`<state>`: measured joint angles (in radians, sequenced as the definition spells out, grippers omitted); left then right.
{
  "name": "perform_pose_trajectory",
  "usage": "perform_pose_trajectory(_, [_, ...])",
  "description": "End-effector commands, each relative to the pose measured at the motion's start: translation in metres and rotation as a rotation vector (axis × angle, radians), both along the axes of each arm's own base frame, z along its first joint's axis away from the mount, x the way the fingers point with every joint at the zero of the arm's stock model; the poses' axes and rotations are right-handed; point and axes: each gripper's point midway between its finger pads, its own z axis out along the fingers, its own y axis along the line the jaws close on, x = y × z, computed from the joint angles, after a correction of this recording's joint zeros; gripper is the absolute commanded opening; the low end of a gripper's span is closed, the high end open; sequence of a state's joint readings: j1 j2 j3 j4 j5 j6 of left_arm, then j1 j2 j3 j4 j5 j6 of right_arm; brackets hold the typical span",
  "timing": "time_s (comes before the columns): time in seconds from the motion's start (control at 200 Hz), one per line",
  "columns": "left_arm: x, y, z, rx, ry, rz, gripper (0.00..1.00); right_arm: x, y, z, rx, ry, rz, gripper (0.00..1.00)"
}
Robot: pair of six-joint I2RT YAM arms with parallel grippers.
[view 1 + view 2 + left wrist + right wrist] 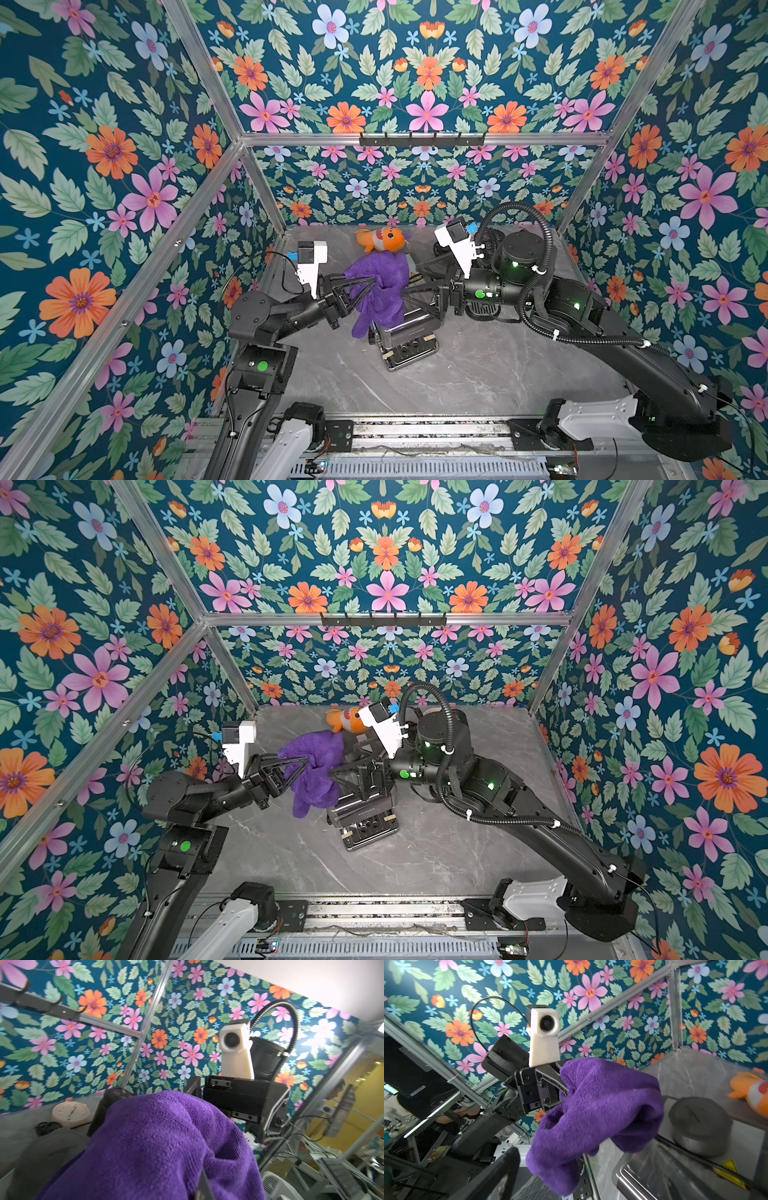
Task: Wipe the surface of a coffee machine
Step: Adjust the cleaning item.
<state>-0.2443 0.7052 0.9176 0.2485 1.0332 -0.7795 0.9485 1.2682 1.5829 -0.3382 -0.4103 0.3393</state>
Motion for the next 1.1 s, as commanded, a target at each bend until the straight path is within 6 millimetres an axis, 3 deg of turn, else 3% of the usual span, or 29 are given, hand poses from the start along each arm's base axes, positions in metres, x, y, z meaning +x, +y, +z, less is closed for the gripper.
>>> perform_pose_trajectory(0.0, [-0.029, -0.003, 0.024, -0.056, -0.092, -0.121, 0.0, -0.01, 0.006, 0.029, 0.098, -0.092, 0.064, 0.99])
perform_pose_trajectory(0.195, [-0.045, -0.01, 0.032, -0.106, -0.119, -0.191, 0.0, -0.022, 0.025, 0.033, 0.116, -0.101, 0.153, 0.99])
perform_pose_trajectory(0.36, [-0.061, -0.019, 0.039, -0.125, -0.149, -0.27, 0.0, -0.018, 0.029, 0.031, 0.108, -0.107, 0.136, 0.96])
perform_pose_trajectory(0.55, [-0.06, -0.02, 0.043, -0.14, -0.161, -0.263, 0.0, -0.034, 0.027, 0.036, 0.156, -0.142, 0.213, 0.79])
perform_pose_trajectory(0.86, [-0.054, -0.017, 0.054, -0.192, -0.146, -0.235, 0.0, -0.047, 0.015, 0.031, 0.17, -0.183, 0.247, 0.84])
perform_pose_trajectory(1.095, [-0.055, -0.014, 0.056, -0.232, -0.126, -0.232, 0.0, -0.047, 0.018, 0.044, 0.219, -0.213, 0.249, 0.7])
